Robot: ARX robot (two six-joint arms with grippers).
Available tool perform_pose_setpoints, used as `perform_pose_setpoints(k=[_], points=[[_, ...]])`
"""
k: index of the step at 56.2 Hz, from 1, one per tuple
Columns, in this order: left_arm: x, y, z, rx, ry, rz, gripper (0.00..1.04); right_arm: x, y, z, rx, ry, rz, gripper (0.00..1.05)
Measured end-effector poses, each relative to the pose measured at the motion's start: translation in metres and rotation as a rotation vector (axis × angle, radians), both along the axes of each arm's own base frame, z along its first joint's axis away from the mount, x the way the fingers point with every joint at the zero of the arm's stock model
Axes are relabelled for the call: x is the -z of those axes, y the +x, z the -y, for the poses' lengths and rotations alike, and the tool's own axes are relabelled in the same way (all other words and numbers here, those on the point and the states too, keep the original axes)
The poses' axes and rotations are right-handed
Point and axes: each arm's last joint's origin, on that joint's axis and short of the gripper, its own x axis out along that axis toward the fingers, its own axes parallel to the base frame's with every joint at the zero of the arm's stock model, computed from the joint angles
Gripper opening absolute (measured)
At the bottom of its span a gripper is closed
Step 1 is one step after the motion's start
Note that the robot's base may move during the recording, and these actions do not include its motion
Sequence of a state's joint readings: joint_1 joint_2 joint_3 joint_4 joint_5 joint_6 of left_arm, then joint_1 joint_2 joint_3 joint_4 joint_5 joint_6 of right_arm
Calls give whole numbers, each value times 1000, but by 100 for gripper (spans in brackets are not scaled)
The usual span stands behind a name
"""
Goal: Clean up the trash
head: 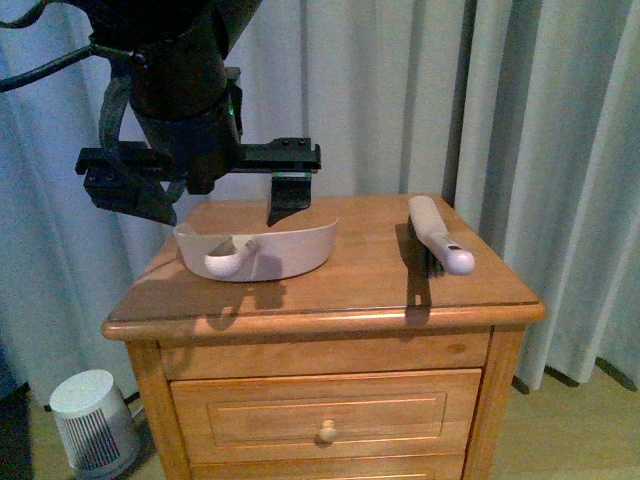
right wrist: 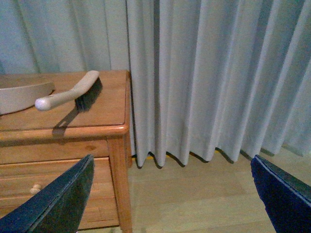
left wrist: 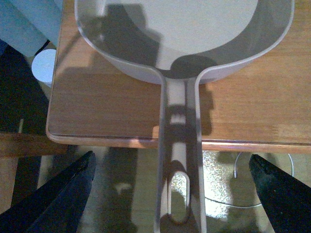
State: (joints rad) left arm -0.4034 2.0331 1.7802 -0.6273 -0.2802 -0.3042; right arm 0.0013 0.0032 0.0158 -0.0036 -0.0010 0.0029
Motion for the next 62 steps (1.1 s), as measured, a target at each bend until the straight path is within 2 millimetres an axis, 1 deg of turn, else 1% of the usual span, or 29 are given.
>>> perform_pose_setpoints(k=[7, 19, 29, 36, 49, 53, 55, 56, 58, 62], points=[[6, 4, 2, 0, 0, 2, 97, 0, 0, 0, 0, 0, 0, 97], [29, 10, 4, 8, 18, -7, 97, 0, 0, 0, 0, 0, 0, 97], [47, 13, -1, 18, 43, -21, 97, 0, 0, 0, 0, 0, 0, 97], [53, 17, -6, 23, 55, -16, 97, 0, 0, 0, 0, 0, 0, 97], [54, 19, -8, 39, 70, 0, 97, 0, 0, 0, 0, 0, 0, 97], [54, 19, -8, 47, 75, 1, 88, 0, 0, 0, 0, 0, 0, 97], [54, 19, -8, 55, 74, 0, 81, 0, 0, 0, 0, 0, 0, 97], [54, 19, -8, 57, 74, -1, 79, 0, 0, 0, 0, 0, 0, 97], [54, 19, -8, 60, 76, -2, 72, 0, 0, 0, 0, 0, 0, 97], [54, 19, -8, 62, 79, -5, 61, 0, 0, 0, 0, 0, 0, 97]])
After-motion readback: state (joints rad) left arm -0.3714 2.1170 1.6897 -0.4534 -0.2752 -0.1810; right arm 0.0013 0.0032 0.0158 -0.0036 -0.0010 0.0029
